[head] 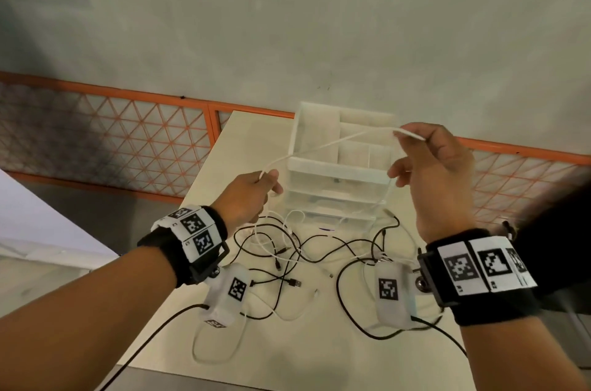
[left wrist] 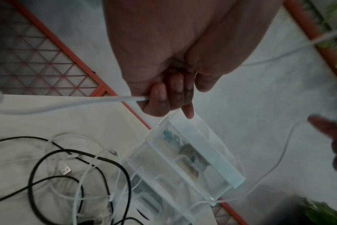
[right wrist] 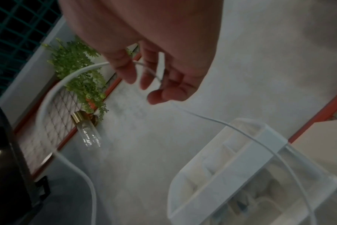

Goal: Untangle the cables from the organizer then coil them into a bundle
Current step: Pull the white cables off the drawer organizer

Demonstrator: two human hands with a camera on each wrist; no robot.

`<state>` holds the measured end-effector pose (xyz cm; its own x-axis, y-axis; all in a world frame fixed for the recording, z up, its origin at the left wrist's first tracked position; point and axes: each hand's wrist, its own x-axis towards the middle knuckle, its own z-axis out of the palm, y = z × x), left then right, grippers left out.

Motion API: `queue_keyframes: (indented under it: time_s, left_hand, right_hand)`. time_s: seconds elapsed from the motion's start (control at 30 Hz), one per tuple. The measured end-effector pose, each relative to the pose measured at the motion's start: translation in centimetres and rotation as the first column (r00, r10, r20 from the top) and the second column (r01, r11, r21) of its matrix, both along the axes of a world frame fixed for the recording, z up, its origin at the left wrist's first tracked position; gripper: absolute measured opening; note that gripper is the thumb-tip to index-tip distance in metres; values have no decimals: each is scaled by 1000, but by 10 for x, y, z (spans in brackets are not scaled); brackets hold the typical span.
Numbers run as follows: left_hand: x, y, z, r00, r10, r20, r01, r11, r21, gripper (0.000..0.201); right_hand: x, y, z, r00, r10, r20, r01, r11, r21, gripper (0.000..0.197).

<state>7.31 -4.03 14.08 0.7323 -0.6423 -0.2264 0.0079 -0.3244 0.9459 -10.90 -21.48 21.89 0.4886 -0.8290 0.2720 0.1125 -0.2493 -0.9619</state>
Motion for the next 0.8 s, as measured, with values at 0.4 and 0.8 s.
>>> queue_keyframes:
  time_s: [0.4,0.8]
  left_hand:
    - [-4,41,-56,935,-327,138,187,784,592,65]
    - [5,42,-69,1000,-2,-20,8,955,298,40]
  right_hand:
    - [12,-86,0,964,-216,-156,226,973,44,31]
    - [9,-115,-21,983,-71,-168,74,997,9,44]
